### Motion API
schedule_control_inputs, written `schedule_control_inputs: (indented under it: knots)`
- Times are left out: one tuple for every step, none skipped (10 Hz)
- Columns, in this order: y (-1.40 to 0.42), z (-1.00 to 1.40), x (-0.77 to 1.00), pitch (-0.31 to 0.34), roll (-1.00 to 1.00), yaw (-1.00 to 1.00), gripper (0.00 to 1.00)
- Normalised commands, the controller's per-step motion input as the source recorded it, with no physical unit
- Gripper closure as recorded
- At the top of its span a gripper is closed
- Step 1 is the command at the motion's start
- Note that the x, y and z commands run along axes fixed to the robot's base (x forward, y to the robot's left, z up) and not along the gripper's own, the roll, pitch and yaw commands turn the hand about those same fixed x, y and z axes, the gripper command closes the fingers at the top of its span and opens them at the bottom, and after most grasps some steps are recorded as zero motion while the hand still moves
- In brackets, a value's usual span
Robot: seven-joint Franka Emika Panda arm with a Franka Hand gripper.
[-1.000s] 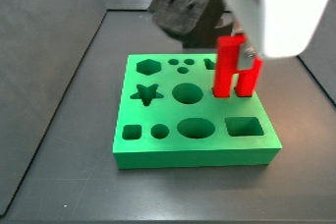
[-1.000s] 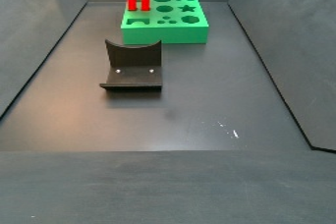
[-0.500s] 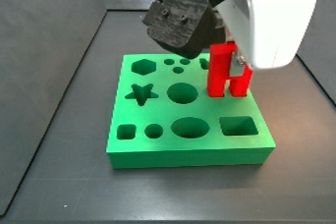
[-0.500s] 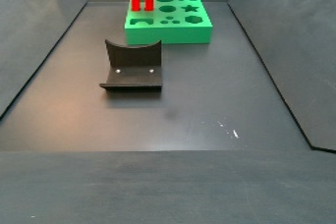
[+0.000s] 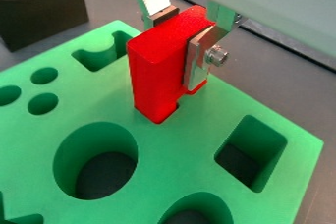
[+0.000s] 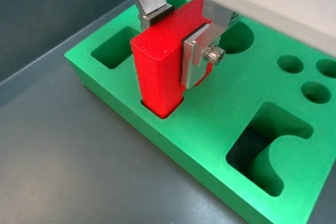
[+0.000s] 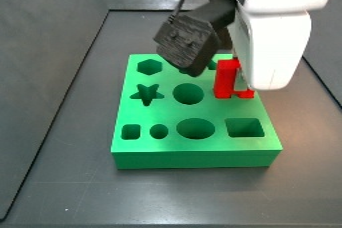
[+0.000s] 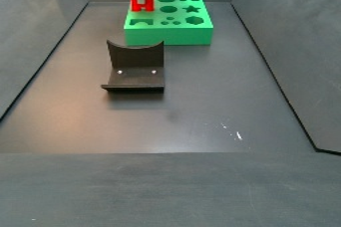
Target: Insert the double-square object.
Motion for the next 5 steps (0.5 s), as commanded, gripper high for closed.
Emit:
schedule_control_inputs:
  knots:
    - [0.00,-0.26,0.28,0.059,0.00,-0.16,1.00]
    - [0.00,-0.27,0.29,0.063,0.01,-0.16,1.00]
    - [0.00,-0.07,0.13,0.037,0.00,-0.12,1.00]
    - [0.01,0.00,0.00,0.000,-0.01,0.00,1.00]
    - [0.00,0.00,0.00,0.000,0.00,0.00,1.00]
